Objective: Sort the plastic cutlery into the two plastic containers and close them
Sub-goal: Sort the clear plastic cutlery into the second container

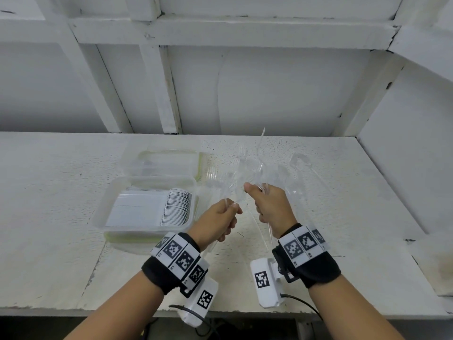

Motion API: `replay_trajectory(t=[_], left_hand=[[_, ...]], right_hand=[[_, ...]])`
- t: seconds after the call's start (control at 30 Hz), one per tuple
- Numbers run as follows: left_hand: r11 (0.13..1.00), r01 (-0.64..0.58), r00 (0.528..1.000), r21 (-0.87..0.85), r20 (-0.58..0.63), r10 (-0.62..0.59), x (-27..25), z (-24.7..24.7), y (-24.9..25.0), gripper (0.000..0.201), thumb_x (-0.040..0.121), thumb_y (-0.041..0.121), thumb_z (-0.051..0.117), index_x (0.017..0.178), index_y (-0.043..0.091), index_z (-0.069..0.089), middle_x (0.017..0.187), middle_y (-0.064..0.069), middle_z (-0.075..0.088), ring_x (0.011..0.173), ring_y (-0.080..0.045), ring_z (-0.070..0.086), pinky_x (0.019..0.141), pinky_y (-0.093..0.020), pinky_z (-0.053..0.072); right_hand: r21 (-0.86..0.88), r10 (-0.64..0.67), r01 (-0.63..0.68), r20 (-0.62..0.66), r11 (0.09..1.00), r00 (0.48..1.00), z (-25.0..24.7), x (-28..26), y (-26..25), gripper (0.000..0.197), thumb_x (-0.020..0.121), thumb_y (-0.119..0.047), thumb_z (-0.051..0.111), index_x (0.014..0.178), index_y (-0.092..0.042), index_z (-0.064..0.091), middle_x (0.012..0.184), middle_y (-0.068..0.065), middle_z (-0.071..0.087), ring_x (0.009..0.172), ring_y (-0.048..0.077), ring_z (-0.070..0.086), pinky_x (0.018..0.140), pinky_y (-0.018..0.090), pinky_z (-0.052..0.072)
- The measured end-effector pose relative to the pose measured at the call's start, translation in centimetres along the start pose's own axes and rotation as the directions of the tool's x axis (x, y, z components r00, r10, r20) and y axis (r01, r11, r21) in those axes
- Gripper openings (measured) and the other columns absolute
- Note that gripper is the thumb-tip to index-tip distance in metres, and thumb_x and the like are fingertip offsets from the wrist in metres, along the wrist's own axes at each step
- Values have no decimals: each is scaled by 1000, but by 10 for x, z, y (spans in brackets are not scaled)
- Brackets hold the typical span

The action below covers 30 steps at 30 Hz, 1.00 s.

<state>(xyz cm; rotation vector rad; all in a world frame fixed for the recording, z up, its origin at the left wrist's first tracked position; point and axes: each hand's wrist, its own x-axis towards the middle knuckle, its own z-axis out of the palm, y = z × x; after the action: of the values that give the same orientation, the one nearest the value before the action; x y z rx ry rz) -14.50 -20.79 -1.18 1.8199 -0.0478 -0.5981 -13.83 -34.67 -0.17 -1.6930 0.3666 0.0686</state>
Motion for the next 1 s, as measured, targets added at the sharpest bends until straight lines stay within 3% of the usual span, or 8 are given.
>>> replay_trajectory(t=[0.13, 0.27, 0.4, 0.47, 0.57, 0.67, 0.87, 1.0], left_hand=[[999, -7, 1000, -42, 9, 8, -3, 0, 0, 26, 101, 31, 36, 93, 13, 52, 62, 2, 44, 44, -6, 33, 40, -17, 27], [999, -39, 996, -13, -77, 38, -3, 2, -3, 24, 99, 31, 39, 91, 14, 54, 63, 3, 43, 47, -6, 32, 42, -17, 26], [999, -44, 997, -19, -65, 43, -2, 5, -5, 22, 98, 30, 44, 89, 14, 56, 63, 3, 45, 47, -6, 34, 42, -17, 28], [996, -30, 999, -86, -21, 29, -2, 3, -5, 19, 97, 27, 46, 90, 12, 54, 62, 2, 43, 42, -5, 35, 40, -17, 28], [964, 23, 998, -264, 63, -6, -5, 1, -4, 22, 98, 30, 45, 93, 12, 55, 58, 4, 42, 41, -4, 35, 38, -16, 29], [910, 77, 990, -407, 139, -21, -6, -2, -3, 30, 98, 35, 38, 96, 11, 56, 58, 4, 45, 42, -6, 39, 38, -17, 33], [878, 115, 968, -464, 249, 5, -8, -1, -1, 33, 99, 35, 32, 98, 11, 55, 59, 1, 47, 46, -10, 46, 45, -22, 44], [861, 178, 941, -477, 337, -8, -9, -2, -2, 37, 96, 39, 34, 99, 11, 58, 63, -2, 54, 54, -16, 55, 55, -30, 52]], right_hand=[[41, -25, 27, -32, 999, 999, 0, -2, 0, 29, 89, -35, 58, 87, -7, 54, 56, 0, 37, 43, 9, 36, 38, 18, 33], [50, -55, 55, -6, 997, 998, 0, -9, 0, 30, 84, -42, 64, 77, -16, 50, 51, -3, 36, 35, 5, 29, 35, 18, 26], [-25, -118, 118, 2, 993, 993, 3, -11, 5, 22, 85, -27, 65, 69, -20, 51, 59, -8, 46, 48, 3, 38, 44, 13, 29], [1, -118, 118, 0, 993, 993, 3, -10, 7, 23, 86, -23, 63, 69, -15, 50, 57, -8, 40, 47, 5, 33, 42, 14, 28], [72, -101, 102, -7, 992, 995, 1, -11, 9, 20, 87, -26, 63, 86, -6, 58, 60, -3, 40, 43, 6, 30, 38, 20, 27], [103, -121, 120, 5, 987, 993, 1, -12, 9, 13, 88, -28, 62, 88, -15, 61, 68, -9, 51, 42, -1, 38, 39, 16, 29], [206, -99, 85, 56, 975, 994, 4, -11, 8, 6, 90, -23, 58, 91, -18, 54, 93, 9, 66, 36, 2, 32, 36, 18, 25], [189, -124, 120, 6, 975, 992, 5, -8, 11, 18, 88, -18, 62, 99, -22, 48, 91, 3, 56, 51, 1, 43, 36, 17, 31]])
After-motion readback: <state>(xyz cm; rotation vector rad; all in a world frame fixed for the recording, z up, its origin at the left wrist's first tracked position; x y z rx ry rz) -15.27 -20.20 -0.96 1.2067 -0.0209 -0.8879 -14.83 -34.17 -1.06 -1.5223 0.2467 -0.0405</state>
